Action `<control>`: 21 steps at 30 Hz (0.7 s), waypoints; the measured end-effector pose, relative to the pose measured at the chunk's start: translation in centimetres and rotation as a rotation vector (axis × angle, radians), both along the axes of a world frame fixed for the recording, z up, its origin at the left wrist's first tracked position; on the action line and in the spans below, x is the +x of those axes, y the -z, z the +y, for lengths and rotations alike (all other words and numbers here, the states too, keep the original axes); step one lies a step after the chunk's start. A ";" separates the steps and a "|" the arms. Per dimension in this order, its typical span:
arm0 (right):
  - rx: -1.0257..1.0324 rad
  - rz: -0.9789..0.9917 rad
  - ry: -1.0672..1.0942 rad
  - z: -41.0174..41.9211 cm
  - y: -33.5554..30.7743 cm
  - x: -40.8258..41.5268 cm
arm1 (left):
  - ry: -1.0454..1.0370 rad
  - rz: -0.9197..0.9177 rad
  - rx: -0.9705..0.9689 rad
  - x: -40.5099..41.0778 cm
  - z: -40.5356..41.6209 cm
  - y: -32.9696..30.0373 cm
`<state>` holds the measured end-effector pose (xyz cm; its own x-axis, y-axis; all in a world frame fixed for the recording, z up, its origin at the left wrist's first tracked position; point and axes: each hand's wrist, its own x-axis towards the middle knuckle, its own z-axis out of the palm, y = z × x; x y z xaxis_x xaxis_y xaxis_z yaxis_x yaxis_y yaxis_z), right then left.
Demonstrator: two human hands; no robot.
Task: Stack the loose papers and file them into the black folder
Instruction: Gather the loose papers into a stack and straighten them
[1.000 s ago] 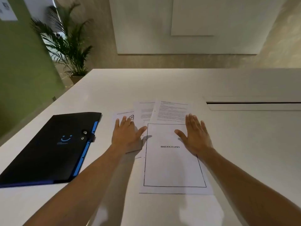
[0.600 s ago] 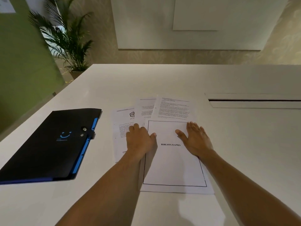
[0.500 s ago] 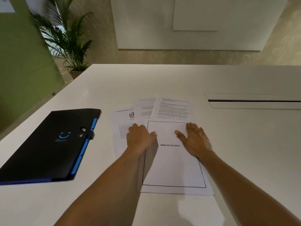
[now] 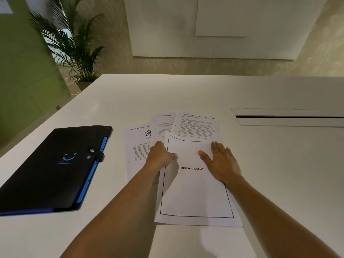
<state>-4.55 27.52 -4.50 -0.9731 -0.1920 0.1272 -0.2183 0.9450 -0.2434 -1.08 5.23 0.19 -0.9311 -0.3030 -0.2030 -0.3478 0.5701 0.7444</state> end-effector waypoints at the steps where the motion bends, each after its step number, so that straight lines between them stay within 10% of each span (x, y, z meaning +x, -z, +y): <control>1: -0.011 0.004 0.002 0.0 0.0 0.0 | 0.010 0.012 -0.030 0.0 0.1 0.0; 11: -0.272 0.058 0.080 0.4 -0.3 0.5 | 0.035 0.241 -0.220 0.5 0.1 -1.9; 21: -1.299 -0.323 0.056 0.1 -4.6 -0.2 | 0.095 0.454 0.510 -0.6 -2.8 -6.1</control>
